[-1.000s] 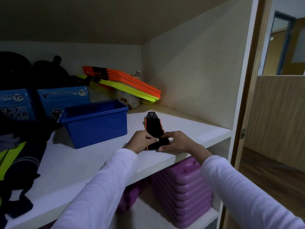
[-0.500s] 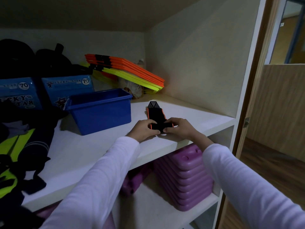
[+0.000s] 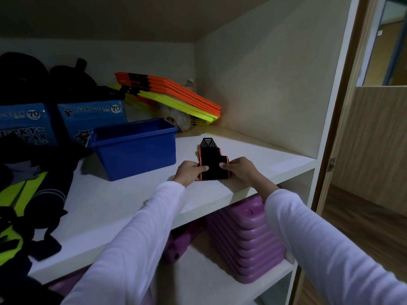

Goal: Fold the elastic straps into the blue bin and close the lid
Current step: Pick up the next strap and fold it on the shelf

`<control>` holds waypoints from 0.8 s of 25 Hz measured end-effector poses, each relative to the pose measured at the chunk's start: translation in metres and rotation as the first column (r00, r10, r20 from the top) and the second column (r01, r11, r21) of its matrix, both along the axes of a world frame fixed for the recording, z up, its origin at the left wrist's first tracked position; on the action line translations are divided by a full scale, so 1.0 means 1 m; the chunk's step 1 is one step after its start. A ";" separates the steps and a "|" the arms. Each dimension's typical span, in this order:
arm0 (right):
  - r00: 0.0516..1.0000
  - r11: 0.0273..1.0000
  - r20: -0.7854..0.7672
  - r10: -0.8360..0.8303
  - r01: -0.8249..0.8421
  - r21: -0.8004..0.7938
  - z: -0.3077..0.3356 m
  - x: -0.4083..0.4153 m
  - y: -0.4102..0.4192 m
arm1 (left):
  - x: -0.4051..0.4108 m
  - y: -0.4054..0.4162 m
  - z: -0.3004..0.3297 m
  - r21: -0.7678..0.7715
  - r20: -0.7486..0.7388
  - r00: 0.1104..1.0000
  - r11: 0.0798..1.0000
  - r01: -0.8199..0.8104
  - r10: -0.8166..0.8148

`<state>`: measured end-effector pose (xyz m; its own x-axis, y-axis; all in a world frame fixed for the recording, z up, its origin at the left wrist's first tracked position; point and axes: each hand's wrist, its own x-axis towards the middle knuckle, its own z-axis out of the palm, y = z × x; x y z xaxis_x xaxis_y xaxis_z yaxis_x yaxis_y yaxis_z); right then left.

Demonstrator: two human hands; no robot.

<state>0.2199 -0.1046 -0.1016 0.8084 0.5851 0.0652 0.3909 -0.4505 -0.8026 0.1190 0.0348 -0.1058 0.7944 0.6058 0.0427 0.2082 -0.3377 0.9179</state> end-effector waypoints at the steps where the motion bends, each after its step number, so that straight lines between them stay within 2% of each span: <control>1: 1.000 1.000 -0.008 -0.018 0.018 -0.005 0.001 0.000 0.001 | 0.001 0.001 0.000 0.009 -0.014 1.000 1.000 -0.003 0.003; 7: 0.996 0.996 0.048 -0.073 0.075 -0.046 0.000 0.005 0.011 | 0.013 0.009 -0.001 0.010 -0.066 0.996 0.998 -0.057 0.058; 11: 0.994 0.995 0.068 -0.088 0.084 0.054 -0.006 0.005 0.012 | 0.012 0.008 -0.001 0.060 -0.070 0.994 0.995 -0.081 0.085; 13: 0.982 0.996 0.173 -0.076 0.068 0.054 -0.010 0.005 0.014 | 0.010 0.007 -0.001 0.064 -0.056 0.995 0.995 -0.076 0.079; 17: 0.890 0.999 0.453 0.041 -0.044 -0.004 -0.013 0.008 0.019 | 0.008 0.004 0.002 0.287 -0.010 0.999 0.957 -0.046 0.051; 20: 0.858 0.995 0.505 0.097 -0.072 -0.068 -0.014 0.005 0.020 | 0.008 0.000 0.006 0.489 0.005 0.999 0.872 0.034 -0.042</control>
